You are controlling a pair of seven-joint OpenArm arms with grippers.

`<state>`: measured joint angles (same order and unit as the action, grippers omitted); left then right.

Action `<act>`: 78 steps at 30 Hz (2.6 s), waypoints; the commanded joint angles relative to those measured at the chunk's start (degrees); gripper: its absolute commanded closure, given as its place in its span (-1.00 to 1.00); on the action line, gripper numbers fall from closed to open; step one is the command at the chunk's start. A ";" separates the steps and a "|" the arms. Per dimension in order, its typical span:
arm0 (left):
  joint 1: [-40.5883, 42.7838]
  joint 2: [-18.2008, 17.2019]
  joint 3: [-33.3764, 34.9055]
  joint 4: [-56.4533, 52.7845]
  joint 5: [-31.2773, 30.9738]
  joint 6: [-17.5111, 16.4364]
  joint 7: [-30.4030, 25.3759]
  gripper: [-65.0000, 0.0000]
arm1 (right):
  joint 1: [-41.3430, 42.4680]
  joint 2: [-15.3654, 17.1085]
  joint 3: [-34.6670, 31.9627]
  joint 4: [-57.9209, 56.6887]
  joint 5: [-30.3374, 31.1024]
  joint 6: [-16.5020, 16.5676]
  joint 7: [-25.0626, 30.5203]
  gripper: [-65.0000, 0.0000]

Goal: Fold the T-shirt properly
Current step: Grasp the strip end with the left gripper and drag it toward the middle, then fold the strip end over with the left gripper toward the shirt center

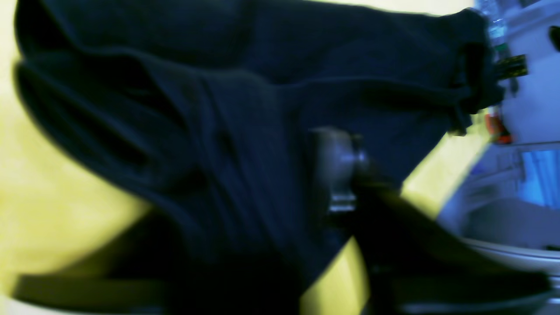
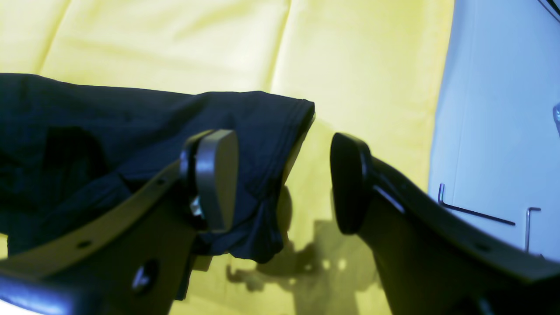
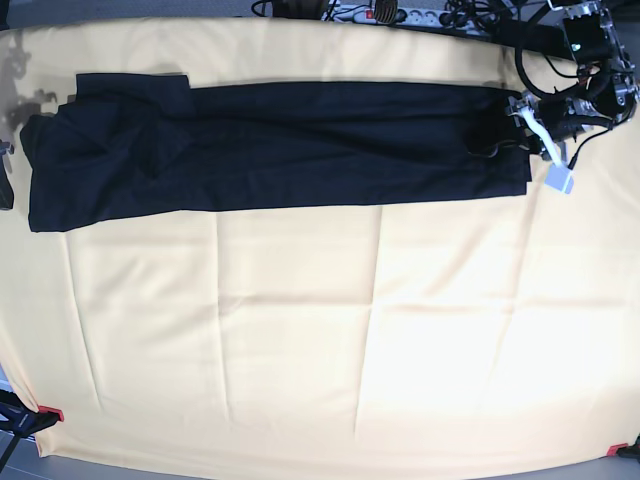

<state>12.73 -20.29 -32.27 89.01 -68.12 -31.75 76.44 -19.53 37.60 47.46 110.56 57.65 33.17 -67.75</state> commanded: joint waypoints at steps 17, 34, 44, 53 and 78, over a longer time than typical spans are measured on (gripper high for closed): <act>-5.79 -12.17 -4.85 0.61 4.92 1.60 -1.75 1.00 | 0.31 1.44 0.66 0.72 1.03 -0.39 0.70 -0.11; -5.77 -20.79 -11.82 0.61 -4.96 1.55 1.18 1.00 | 0.31 1.42 0.66 0.72 1.01 -0.39 1.11 -0.11; -5.79 -16.41 -11.67 0.79 -16.88 -2.14 3.56 1.00 | 0.31 0.79 0.66 0.70 1.14 -0.39 1.11 -0.11; -5.81 -7.76 -11.56 1.16 -16.88 -2.12 3.56 1.00 | 0.31 -0.74 0.63 0.72 0.96 0.15 1.14 -0.11; -7.69 11.80 3.87 5.40 -16.88 -6.29 3.56 1.00 | 0.28 -0.74 0.63 0.72 0.81 1.14 1.14 -0.11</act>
<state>5.69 -8.01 -28.34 93.34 -83.18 -37.65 80.62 -19.55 35.48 47.46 110.56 58.02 34.11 -67.92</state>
